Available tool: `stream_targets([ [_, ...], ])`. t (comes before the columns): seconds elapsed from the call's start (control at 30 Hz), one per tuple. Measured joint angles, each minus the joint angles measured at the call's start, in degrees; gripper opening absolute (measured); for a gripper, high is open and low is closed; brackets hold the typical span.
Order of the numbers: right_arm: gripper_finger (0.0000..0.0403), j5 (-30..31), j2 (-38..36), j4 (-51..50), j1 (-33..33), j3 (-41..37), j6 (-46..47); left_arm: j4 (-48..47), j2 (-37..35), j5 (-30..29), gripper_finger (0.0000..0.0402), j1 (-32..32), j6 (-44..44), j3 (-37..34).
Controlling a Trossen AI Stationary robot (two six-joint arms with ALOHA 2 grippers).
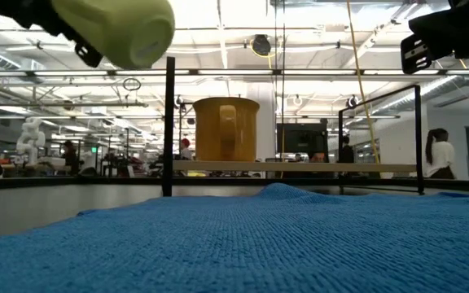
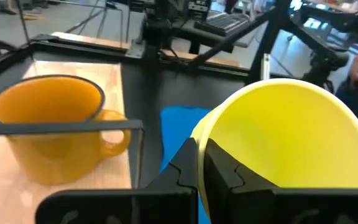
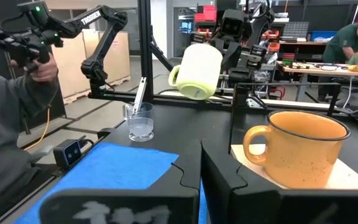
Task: Stack small to large cups/mugs on shelf
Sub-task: Put the yellow mug on the shelf
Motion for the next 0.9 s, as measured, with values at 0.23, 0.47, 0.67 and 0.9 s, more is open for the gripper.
stream_targets([
  [0.23,0.0000,0.0,0.0,0.1,0.0,0.0,-0.2,-6.1,3.9,1.7,0.0004,4.2,2.7,8.6],
  [0.47,0.0000,0.0,0.0,1.0,0.0,0.0,-0.2,-10.9,9.1,7.5,0.0004,10.0,8.6,18.3],
  [0.67,0.0000,-0.2,0.0,1.3,0.0,0.0,-0.2,-13.4,13.0,12.5,0.0004,17.3,10.5,24.5],
  [0.9,0.0000,-0.2,0.0,1.4,0.0,0.0,-0.2,-14.2,19.3,22.8,0.0004,27.0,11.2,30.8],
])
